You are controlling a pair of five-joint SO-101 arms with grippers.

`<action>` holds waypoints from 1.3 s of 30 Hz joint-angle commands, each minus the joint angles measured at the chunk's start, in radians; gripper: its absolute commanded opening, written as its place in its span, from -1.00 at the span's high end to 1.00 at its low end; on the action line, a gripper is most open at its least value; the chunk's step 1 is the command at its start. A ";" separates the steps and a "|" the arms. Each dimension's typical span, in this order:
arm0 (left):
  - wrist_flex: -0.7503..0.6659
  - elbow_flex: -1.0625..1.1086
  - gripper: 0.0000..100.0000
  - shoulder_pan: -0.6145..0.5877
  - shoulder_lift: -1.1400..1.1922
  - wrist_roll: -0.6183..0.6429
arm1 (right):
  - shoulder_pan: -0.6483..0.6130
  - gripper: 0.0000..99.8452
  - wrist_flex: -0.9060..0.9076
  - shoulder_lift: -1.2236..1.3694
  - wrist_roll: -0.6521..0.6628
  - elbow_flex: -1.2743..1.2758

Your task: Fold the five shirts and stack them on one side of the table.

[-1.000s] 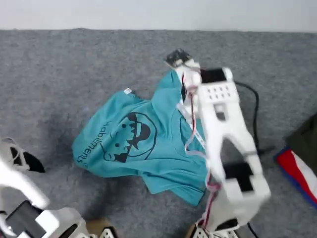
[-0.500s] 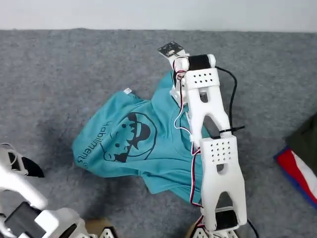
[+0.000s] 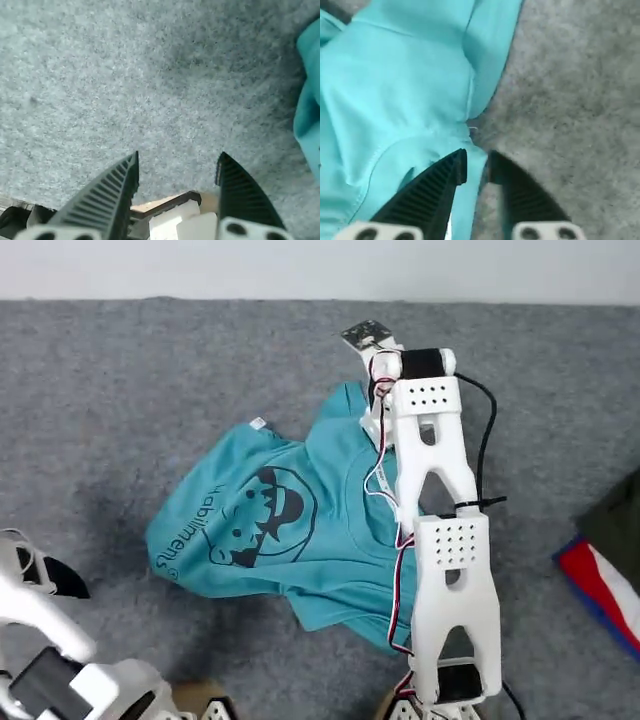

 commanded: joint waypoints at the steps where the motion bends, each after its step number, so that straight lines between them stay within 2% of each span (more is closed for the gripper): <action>1: 0.032 0.021 0.52 0.002 -0.012 -0.017 | -0.004 0.36 0.041 -0.008 -0.005 0.041; 4: 0.032 0.065 0.52 0.000 -0.012 -0.018 | -0.012 0.29 0.038 -0.007 0.020 0.127; 8: 0.032 0.111 0.52 -0.002 -0.012 -0.018 | -0.038 0.41 0.038 -0.007 0.074 0.183; 10: 0.032 0.125 0.52 -0.002 -0.012 -0.018 | -0.044 0.53 0.038 -0.007 0.081 0.181; 15: 0.032 0.133 0.52 -0.003 -0.012 -0.018 | -0.041 0.99 0.036 -0.008 0.080 0.181; 17: 0.032 0.133 0.52 -0.003 -0.012 -0.018 | -0.030 0.95 0.036 -0.008 0.080 0.184; 21: 0.032 0.133 0.52 -0.005 -0.014 -0.018 | 0.030 0.98 0.038 -0.016 0.081 0.181; 31: 0.032 0.133 0.52 -0.003 -0.014 -0.018 | 0.332 0.98 0.042 -0.008 0.216 0.187; 34: 0.032 0.134 0.52 0.002 -0.011 -0.018 | 0.340 0.97 0.044 -0.025 0.222 0.187; 37: 0.032 0.134 0.52 0.003 -0.008 -0.018 | 0.294 0.95 0.045 -0.070 0.222 0.215; 39: 0.032 0.134 0.52 0.003 -0.006 -0.018 | 0.240 0.82 0.045 -0.116 0.221 0.255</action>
